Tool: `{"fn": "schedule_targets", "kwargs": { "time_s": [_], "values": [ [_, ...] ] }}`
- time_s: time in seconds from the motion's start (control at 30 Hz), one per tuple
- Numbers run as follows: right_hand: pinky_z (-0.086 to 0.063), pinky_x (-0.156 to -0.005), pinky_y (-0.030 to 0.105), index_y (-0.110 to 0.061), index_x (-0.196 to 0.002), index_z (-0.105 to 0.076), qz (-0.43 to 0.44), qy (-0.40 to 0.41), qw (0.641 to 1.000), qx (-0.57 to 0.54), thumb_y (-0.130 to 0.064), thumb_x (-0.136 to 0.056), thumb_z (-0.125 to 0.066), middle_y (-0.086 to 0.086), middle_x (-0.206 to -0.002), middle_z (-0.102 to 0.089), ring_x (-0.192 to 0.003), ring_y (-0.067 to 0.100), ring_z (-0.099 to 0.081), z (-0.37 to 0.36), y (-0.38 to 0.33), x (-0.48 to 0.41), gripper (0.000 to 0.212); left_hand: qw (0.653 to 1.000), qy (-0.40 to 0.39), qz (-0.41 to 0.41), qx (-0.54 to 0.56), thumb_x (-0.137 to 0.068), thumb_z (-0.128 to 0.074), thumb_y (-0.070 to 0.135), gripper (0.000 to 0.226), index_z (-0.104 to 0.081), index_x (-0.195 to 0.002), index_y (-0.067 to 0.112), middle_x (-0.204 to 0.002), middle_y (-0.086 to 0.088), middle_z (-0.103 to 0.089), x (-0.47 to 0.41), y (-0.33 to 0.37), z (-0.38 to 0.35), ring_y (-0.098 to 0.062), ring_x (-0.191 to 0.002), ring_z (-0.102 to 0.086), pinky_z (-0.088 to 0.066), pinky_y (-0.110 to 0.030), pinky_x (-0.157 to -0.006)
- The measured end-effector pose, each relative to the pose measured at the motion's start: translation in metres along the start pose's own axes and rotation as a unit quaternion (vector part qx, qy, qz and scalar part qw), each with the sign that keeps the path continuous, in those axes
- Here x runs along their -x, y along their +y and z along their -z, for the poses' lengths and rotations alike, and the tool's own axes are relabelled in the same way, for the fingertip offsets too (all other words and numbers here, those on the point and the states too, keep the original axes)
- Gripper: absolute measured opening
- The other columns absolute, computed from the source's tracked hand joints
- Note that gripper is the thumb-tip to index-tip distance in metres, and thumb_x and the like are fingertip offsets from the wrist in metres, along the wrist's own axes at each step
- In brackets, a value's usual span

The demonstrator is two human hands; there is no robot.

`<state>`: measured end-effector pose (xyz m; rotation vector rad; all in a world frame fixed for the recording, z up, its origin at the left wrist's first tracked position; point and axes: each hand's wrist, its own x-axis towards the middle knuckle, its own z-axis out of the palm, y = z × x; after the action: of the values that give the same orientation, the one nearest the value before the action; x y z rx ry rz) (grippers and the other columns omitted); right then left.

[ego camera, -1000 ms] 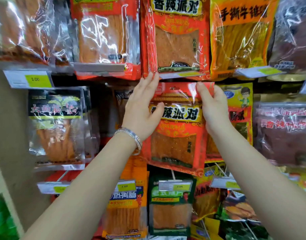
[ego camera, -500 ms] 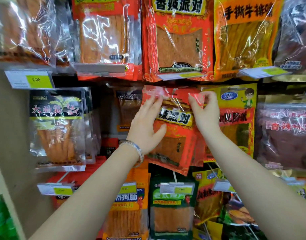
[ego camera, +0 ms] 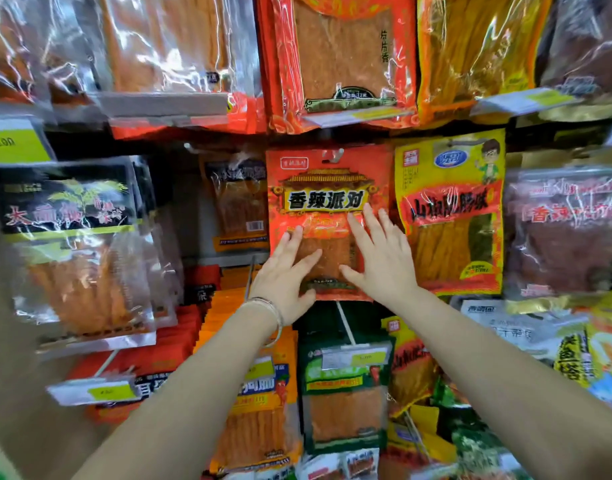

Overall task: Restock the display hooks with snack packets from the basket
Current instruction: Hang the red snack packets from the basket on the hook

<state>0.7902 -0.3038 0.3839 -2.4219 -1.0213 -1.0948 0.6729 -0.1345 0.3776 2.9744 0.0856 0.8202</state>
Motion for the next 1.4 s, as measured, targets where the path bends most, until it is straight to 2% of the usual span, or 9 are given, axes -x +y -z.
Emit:
{"fn": "schedule_targets", "kwargs": {
  "time_s": [0.2, 0.43, 0.6, 0.77, 0.87, 1.1, 1.27, 1.33, 1.4],
  "values": [
    [-0.031, -0.109, 0.045, -0.023, -0.152, -0.011, -0.028, -0.081, 0.996, -0.003, -0.041, -0.082, -0.066, 0.008, -0.16, -0.001, -0.147, 0.03, -0.007, 0.0, -0.009, -0.012, 0.09, 0.999, -0.02, 0.017, 0.028, -0.086, -0.058, 0.036, 0.061, -0.034, -0.143, 0.034, -0.155, 0.011, 0.017, -0.014, -0.01, 0.002, -0.013, -0.144, 0.011, -0.017, -0.038, -0.114],
    [-0.04, -0.1, 0.037, -0.02, -0.134, -0.051, -0.1, -0.048, 0.973, -0.202, -0.027, -0.087, -0.06, 0.006, -0.137, -0.05, -0.124, 0.024, -0.048, 0.042, -0.023, 0.018, 0.049, 0.981, -0.042, 0.05, 0.184, -0.088, -0.06, 0.031, 0.042, -0.054, -0.129, 0.023, -0.155, -0.005, -0.02, 0.011, 0.007, 0.022, -0.02, -0.142, -0.017, -0.017, -0.03, -0.114],
    [-0.046, -0.081, 0.029, -0.025, -0.102, -0.058, -0.199, -0.058, 0.894, -0.396, -0.02, -0.086, -0.063, -0.01, -0.081, -0.059, -0.077, 0.009, -0.056, 0.059, -0.047, 0.092, 0.017, 0.947, 0.106, 0.071, 0.294, -0.084, -0.063, 0.016, 0.018, -0.068, -0.101, 0.02, -0.094, 0.009, -0.058, 0.097, 0.037, 0.03, 0.005, -0.082, -0.053, -0.036, -0.004, -0.078],
    [-0.04, -0.072, 0.026, -0.022, -0.093, -0.055, -0.262, -0.173, 0.823, -0.474, -0.008, -0.087, -0.06, -0.002, -0.072, -0.055, -0.07, 0.011, -0.053, 0.048, -0.088, 0.23, 0.016, 0.889, 0.032, 0.23, 0.394, -0.087, -0.06, 0.002, 0.019, -0.065, -0.096, 0.017, -0.094, 0.007, -0.063, 0.251, 0.064, -0.019, 0.016, -0.076, -0.053, -0.036, 0.0, -0.072],
    [-0.037, -0.058, 0.018, -0.02, -0.093, -0.057, -0.303, -0.288, 0.766, -0.488, -0.002, -0.089, -0.059, 0.009, -0.073, -0.053, -0.061, 0.011, -0.044, 0.039, -0.118, 0.327, 0.019, 0.809, -0.021, 0.396, 0.434, -0.085, -0.054, -0.013, 0.022, -0.062, -0.103, -0.005, -0.082, 0.006, -0.067, 0.375, 0.083, -0.058, 0.007, -0.074, -0.057, -0.042, -0.009, -0.073],
    [-0.034, -0.051, 0.021, -0.01, -0.097, -0.056, -0.371, -0.607, 0.6, -0.365, -0.004, -0.091, -0.053, 0.014, -0.079, -0.055, -0.063, 0.021, -0.05, 0.028, -0.17, 0.523, 0.008, 0.528, -0.187, 0.711, 0.425, -0.094, -0.05, 0.002, 0.023, -0.055, -0.074, 0.013, -0.071, -0.005, -0.053, 0.617, 0.149, -0.057, -0.012, -0.057, -0.054, -0.039, -0.009, -0.041],
    [-0.035, -0.051, 0.024, 0.0, -0.087, -0.055, -0.308, -0.755, 0.506, -0.279, -0.005, -0.091, -0.053, 0.013, -0.071, -0.05, -0.055, 0.019, -0.046, 0.039, -0.199, 0.581, 0.006, 0.368, -0.012, 0.837, 0.404, -0.093, -0.054, 0.009, 0.018, -0.059, -0.075, 0.008, -0.071, -0.008, -0.058, 0.697, 0.149, -0.036, -0.011, -0.049, -0.058, -0.045, -0.015, -0.044],
    [-0.03, -0.054, 0.029, 0.014, -0.072, -0.051, -0.254, -0.779, 0.505, -0.27, 0.008, -0.087, -0.048, 0.011, -0.064, -0.041, -0.059, 0.019, -0.04, 0.037, -0.218, 0.587, 0.016, 0.307, 0.033, 0.857, 0.413, -0.093, -0.053, 0.013, 0.016, -0.058, -0.079, 0.008, -0.076, -0.007, -0.059, 0.716, 0.13, -0.029, -0.016, -0.06, -0.057, -0.049, -0.022, -0.051],
    [-0.025, -0.055, 0.027, -0.001, -0.056, -0.047, -0.247, -0.784, 0.503, -0.265, 0.01, -0.085, -0.044, 0.009, -0.061, -0.035, -0.06, 0.018, -0.035, 0.03, -0.246, 0.581, 0.031, 0.271, 0.049, 0.869, 0.412, -0.094, -0.053, 0.014, 0.014, -0.058, -0.083, 0.007, -0.077, -0.007, -0.058, 0.737, 0.113, -0.024, -0.018, -0.065, -0.055, -0.051, -0.022, -0.049]
  ]
}}
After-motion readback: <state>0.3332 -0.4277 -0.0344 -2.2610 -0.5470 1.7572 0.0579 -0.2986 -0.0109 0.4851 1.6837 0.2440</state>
